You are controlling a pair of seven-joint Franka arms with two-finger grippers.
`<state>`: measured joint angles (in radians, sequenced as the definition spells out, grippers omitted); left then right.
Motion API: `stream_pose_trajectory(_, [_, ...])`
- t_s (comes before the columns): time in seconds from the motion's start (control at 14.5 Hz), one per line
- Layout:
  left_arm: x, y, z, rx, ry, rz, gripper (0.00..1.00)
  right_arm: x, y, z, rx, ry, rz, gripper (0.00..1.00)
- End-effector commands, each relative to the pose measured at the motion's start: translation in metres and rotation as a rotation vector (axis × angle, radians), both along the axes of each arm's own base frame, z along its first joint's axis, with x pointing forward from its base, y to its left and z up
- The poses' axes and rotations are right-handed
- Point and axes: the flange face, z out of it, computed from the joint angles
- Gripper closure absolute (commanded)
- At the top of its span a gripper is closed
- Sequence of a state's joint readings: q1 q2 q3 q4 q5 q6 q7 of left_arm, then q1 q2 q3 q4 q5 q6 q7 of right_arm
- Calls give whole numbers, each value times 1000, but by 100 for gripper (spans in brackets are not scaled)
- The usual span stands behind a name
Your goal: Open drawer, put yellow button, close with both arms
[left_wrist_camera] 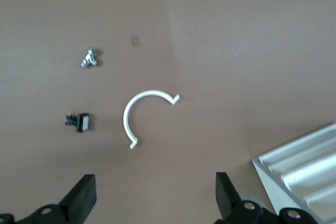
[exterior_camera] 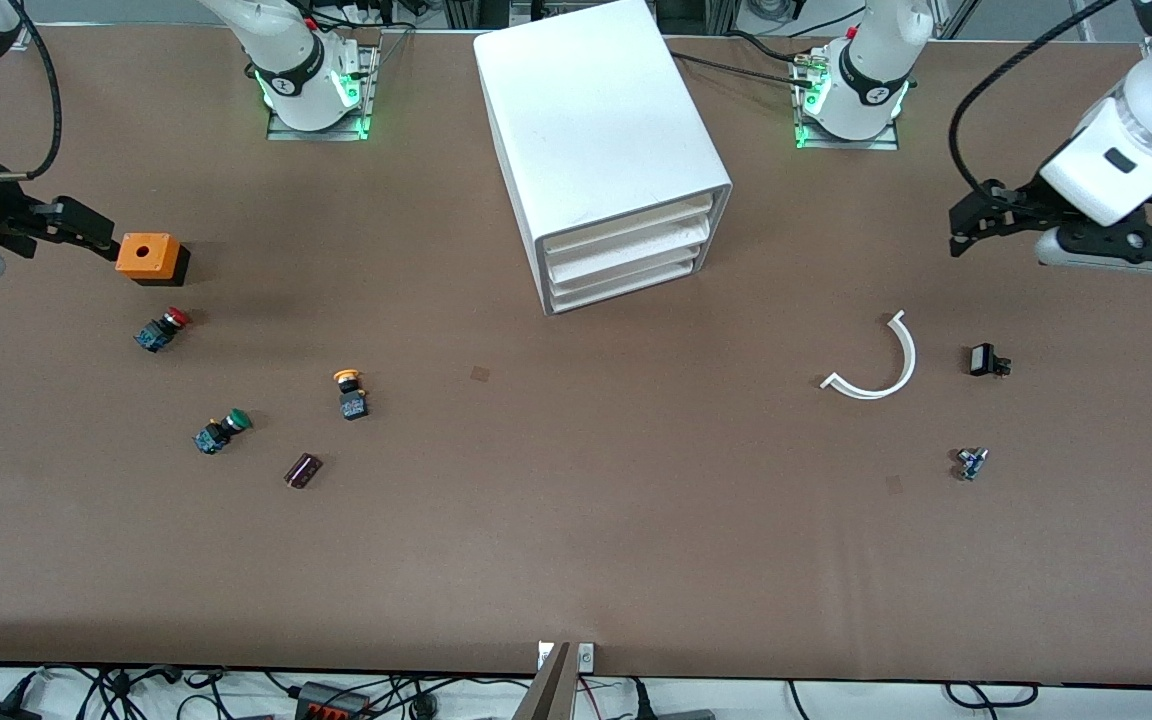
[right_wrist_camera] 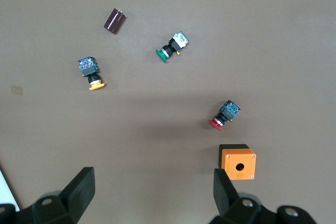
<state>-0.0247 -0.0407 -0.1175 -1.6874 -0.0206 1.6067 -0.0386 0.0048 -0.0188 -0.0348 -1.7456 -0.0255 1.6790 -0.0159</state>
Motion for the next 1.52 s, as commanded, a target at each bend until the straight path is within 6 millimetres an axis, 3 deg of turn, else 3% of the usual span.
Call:
stream_pose_trajectory(0.0, [-11, -34, -3, 3, 126, -66, 0, 12, 19, -15, 19, 3, 29, 0])
stream_pose_trajectory(0.21, [-25, -97, -17, 5, 203, -188, 0, 26, 43, -44, 17, 21, 59, 0])
stream_pose_trajectory(0.41, [-33, -129, -32, -114, 307, -226, 0, 45, 60, -85, 15, 38, 80, 0])
stream_pose_trajectory(0.69, [-30, -152, -51, -254, 376, -263, 0, 71, 105, -145, 23, 8, 138, 0])
stream_pose_trajectory(0.9, [-18, -151, -81, -380, 428, -321, 0, 85, 124, -183, 83, -14, 128, 0])
stream_pose_trajectory(1.04, [-6, -156, -113, -445, 480, -320, 0, 93, 142, -203, 81, -19, 152, 0])
stream_pose_trajectory(1.11, [4, -151, -142, -511, 526, -286, 0, 95, 149, -215, 80, -11, 161, 0])
stream_pose_trajectory(1.38, [46, -102, -233, -825, 561, -206, 0, 101, 162, -272, 73, 2, 171, 0])
stream_pose_trajectory(1.45, [48, -104, -251, -894, 568, -210, 0, 101, 171, -288, 71, -2, 182, 0])
